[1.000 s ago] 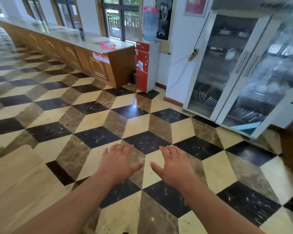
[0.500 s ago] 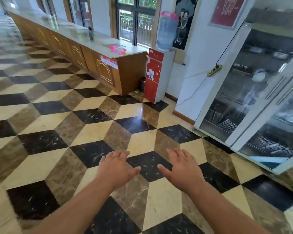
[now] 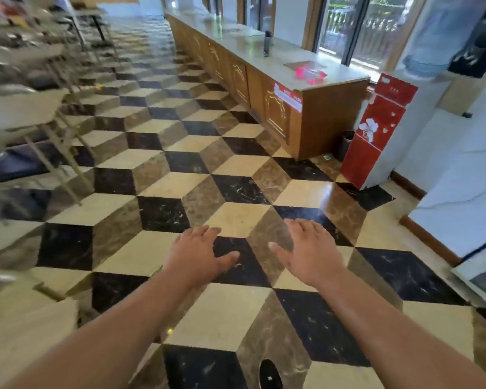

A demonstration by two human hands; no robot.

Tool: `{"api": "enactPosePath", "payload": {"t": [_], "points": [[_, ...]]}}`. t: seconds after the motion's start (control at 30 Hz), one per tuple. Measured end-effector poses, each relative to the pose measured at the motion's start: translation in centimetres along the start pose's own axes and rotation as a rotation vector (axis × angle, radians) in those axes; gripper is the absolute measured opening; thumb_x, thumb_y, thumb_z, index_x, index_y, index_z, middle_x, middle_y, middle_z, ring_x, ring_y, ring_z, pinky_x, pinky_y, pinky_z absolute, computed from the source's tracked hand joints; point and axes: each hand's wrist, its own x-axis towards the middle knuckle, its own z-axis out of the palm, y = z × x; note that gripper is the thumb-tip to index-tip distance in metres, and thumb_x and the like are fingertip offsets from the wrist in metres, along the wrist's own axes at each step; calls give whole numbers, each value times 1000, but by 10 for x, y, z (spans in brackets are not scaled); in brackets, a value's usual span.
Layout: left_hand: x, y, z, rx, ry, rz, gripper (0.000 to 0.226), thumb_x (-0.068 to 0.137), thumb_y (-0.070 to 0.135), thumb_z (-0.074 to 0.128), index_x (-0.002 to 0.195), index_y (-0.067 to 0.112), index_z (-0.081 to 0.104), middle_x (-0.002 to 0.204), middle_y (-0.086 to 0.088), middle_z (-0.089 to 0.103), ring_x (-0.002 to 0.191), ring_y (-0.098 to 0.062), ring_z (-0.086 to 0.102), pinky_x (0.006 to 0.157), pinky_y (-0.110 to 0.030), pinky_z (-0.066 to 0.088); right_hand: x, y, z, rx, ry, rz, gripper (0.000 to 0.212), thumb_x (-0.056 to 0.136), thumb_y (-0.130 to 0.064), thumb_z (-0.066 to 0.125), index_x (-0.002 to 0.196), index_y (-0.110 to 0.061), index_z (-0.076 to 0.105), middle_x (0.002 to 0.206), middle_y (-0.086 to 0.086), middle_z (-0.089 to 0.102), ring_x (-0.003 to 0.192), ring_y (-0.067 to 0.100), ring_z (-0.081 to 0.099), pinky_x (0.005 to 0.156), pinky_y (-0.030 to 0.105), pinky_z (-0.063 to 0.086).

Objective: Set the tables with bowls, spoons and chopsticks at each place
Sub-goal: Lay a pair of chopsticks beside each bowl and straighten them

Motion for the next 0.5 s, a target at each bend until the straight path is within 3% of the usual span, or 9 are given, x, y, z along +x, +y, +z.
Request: {"api": "enactPosePath", "payload": {"t": [0.23,0.5], "points": [[70,-56,-36,-74,10,-269,87,93,83,43,165,35,30,173,2,32,158,-26,32,127,-52,33,169,-61,-2,-98,-140,-301,88,96,-83,18,162,-27,29,168,6,40,155,33,37,126,54,32],[128,-183,-55,-222,57,-579,91,90,87,41,166,37,28,174,4,30,161,-25,25,131,-52,23,312,-209,5,-144,-207,-609,87,98,-81,20,166,-26,25,173,5,31,161,32,25,132,51,23]]}}
